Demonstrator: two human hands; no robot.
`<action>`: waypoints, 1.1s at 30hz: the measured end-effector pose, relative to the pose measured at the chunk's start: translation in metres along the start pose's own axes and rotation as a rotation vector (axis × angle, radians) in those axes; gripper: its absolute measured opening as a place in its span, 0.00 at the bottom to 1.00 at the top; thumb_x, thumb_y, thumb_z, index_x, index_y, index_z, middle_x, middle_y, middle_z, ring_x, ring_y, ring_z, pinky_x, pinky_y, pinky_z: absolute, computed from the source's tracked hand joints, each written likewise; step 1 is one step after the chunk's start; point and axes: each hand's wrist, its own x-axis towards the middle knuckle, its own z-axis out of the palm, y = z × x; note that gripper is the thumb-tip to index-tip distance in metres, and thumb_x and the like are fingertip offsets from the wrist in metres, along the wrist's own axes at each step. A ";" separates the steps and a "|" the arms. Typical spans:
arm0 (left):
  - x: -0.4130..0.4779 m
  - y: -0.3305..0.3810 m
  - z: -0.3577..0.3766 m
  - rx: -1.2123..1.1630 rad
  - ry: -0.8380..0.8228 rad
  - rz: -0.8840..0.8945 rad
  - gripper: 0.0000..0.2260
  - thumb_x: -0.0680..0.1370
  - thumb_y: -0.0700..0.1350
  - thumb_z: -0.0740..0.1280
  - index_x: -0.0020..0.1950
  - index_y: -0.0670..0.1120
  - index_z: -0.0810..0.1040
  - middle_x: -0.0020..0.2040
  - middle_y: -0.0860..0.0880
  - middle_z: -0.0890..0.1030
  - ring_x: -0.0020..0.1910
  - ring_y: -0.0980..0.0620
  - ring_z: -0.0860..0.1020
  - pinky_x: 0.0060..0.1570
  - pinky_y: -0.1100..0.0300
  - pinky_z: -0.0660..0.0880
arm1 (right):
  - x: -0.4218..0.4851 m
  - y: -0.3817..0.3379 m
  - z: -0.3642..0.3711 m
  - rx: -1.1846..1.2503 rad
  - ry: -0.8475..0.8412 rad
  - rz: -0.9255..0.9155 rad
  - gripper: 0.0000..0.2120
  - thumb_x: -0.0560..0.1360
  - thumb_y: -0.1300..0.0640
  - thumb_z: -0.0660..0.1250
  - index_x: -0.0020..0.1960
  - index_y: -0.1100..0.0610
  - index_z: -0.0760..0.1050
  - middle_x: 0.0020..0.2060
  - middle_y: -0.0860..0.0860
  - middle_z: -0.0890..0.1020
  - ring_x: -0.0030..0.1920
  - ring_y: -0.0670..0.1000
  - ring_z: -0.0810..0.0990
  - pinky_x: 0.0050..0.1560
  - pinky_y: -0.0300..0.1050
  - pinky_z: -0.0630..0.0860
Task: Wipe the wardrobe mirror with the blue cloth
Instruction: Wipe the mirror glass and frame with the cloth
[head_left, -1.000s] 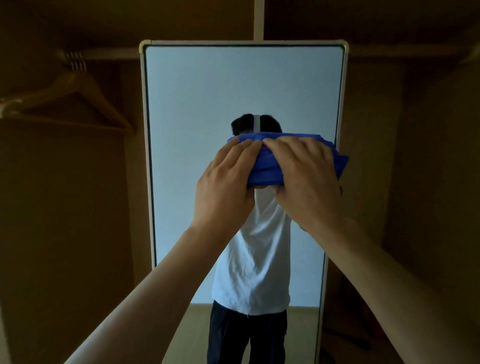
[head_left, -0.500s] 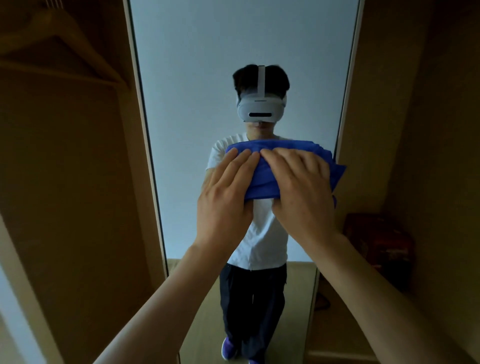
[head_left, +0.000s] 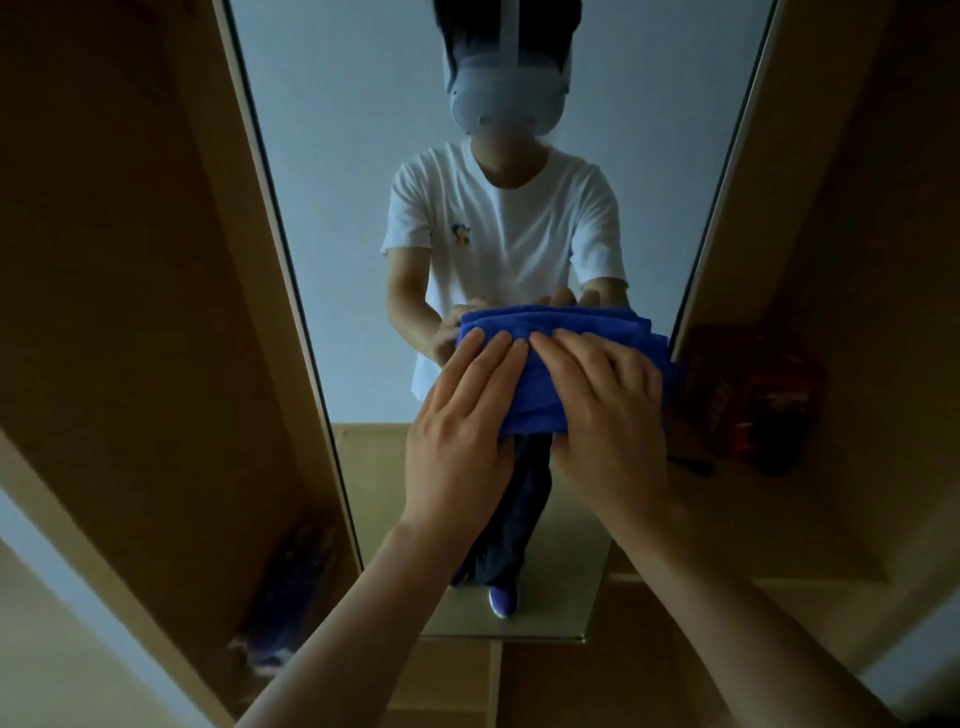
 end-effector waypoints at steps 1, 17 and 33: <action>-0.006 -0.002 0.003 0.005 -0.009 -0.002 0.24 0.78 0.39 0.69 0.75 0.42 0.74 0.74 0.46 0.74 0.79 0.45 0.66 0.73 0.51 0.71 | -0.005 -0.001 0.003 0.000 0.009 0.001 0.26 0.76 0.57 0.65 0.74 0.53 0.70 0.68 0.51 0.77 0.67 0.56 0.72 0.68 0.53 0.64; -0.123 -0.025 0.051 0.033 -0.215 -0.061 0.25 0.76 0.40 0.70 0.74 0.43 0.75 0.73 0.47 0.76 0.77 0.44 0.68 0.66 0.48 0.77 | -0.128 -0.007 0.057 0.032 -0.164 0.047 0.31 0.71 0.62 0.72 0.74 0.54 0.72 0.67 0.51 0.78 0.66 0.56 0.71 0.66 0.55 0.68; -0.240 -0.045 0.108 0.034 -0.475 -0.124 0.29 0.77 0.42 0.74 0.77 0.44 0.71 0.76 0.46 0.72 0.79 0.43 0.65 0.69 0.48 0.75 | -0.255 -0.005 0.116 0.079 -0.300 0.073 0.30 0.73 0.62 0.75 0.74 0.55 0.72 0.68 0.52 0.76 0.65 0.56 0.71 0.65 0.55 0.70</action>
